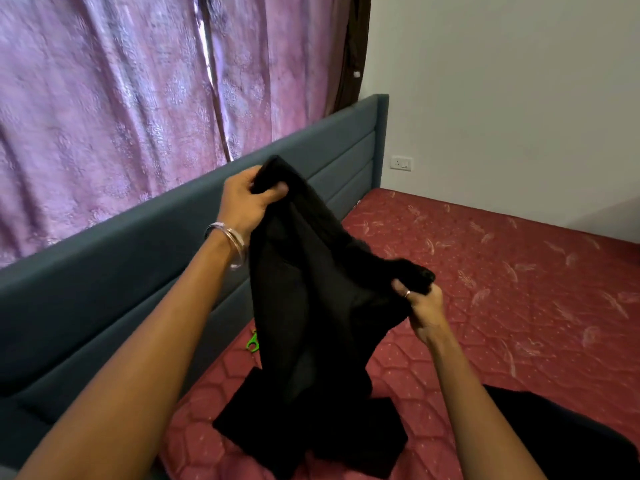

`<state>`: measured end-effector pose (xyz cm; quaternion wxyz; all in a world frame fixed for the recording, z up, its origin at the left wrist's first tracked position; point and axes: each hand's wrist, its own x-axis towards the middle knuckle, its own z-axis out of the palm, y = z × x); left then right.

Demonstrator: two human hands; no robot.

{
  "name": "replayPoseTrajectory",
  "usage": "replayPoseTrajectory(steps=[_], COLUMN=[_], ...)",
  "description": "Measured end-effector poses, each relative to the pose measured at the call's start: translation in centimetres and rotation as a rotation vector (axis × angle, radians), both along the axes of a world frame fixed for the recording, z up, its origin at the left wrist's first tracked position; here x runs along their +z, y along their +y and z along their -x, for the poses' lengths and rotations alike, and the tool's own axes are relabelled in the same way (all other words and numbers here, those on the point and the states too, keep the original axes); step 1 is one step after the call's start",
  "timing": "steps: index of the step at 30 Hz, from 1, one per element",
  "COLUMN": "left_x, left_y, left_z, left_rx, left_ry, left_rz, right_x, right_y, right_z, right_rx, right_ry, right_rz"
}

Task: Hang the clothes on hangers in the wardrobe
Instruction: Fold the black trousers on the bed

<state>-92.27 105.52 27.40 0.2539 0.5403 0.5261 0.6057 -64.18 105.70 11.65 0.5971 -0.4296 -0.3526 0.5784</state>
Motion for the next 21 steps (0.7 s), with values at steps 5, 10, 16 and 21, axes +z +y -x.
replayPoseTrajectory(steps=[5,10,16,21], left_x=[-3.6,-2.6,-1.6,0.2], left_y=[0.2,-0.3,0.1,-2.4], left_z=[2.9,-1.7,-8.5,-10.6], left_rx=[0.36,0.447,0.117,-0.476], left_ry=[-0.004,-0.175,-0.432,-0.41], left_rz=[0.223,0.282,0.432,0.521], right_x=[4.4,7.8,12.2,12.4], right_y=[2.2,3.2,-0.9,-1.3], right_z=[-1.3,1.0,4.1,3.7], right_rx=[-0.232,-0.525,0.485,0.404], right_ry=[-0.15,-0.982,-0.391,-0.37], right_rz=[-0.085,0.13,-0.078,-0.095])
